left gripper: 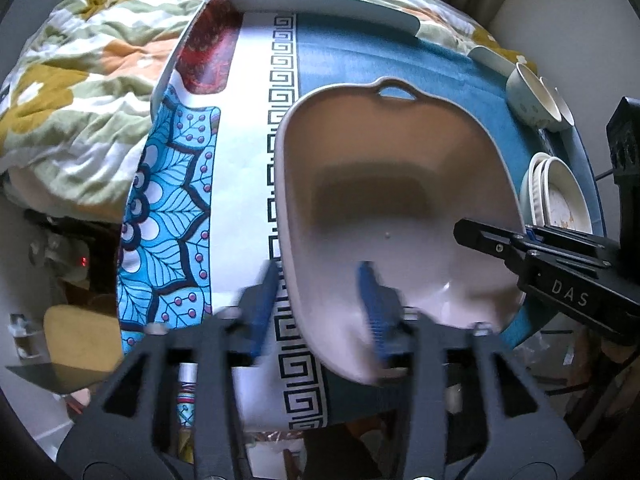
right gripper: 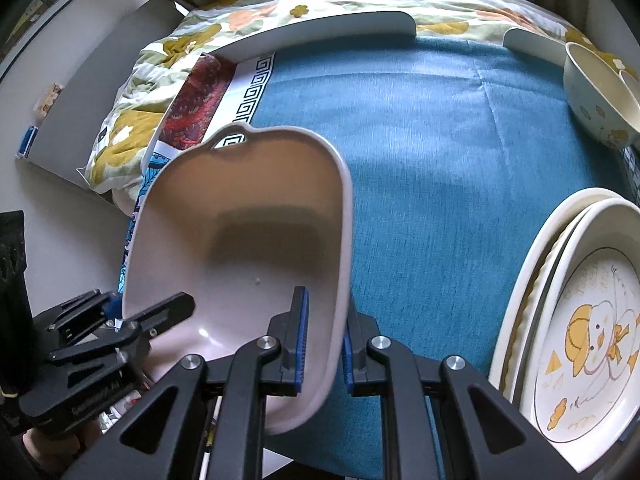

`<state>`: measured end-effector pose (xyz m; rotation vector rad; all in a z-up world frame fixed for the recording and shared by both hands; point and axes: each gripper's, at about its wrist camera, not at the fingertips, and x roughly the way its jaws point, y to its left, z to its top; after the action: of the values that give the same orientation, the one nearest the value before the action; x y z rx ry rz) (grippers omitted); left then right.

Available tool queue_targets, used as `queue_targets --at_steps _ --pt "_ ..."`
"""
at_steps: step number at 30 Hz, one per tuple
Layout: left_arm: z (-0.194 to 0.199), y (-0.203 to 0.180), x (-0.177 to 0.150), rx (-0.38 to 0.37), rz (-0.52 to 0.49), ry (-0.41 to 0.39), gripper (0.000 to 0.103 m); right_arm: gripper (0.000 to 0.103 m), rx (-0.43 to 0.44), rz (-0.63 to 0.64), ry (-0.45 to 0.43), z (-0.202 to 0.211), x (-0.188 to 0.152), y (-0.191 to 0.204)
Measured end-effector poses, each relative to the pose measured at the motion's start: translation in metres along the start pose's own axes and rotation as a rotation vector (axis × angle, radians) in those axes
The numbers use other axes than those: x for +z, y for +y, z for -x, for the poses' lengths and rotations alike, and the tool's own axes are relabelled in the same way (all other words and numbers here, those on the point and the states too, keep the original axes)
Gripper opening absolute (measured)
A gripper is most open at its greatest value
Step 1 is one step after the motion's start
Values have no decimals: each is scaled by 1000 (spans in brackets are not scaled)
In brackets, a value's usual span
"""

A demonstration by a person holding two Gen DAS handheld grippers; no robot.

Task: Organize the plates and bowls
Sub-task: 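Carry the pink bowl with both grippers, set it down, open, then move both grippers to the cream bowl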

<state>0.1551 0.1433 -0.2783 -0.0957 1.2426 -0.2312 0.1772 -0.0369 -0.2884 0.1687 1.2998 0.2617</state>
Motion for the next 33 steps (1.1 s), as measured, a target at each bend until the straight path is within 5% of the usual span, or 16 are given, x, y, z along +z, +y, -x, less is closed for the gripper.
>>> queue_targets --at_steps 1,5,10,17,22,25,28,33 --pt "2 -1 0 3 -2 -11 58 13 0 2 -2 0 -1 0" --pt "10 -3 1 14 -6 -35 60 19 1 6 -21 5 -1 0" --pt "22 -5 1 41 -14 -60 60 54 24 -7 -51 15 -3 -2" --pt "60 -6 -1 97 40 -117 60 74 26 16 -140 60 -9 -5" --pt "104 -40 5 93 47 -230 84 100 11 43 -262 119 -13 -21" --pt "123 -71 14 72 22 -297 97 102 4 39 -333 153 -11 -44" --pt "131 -104 28 69 -18 -333 98 102 -42 -2 -303 176 -1 -77" --pt "122 -155 55 76 -5 -382 99 102 -131 -49 -375 214 19 -151"
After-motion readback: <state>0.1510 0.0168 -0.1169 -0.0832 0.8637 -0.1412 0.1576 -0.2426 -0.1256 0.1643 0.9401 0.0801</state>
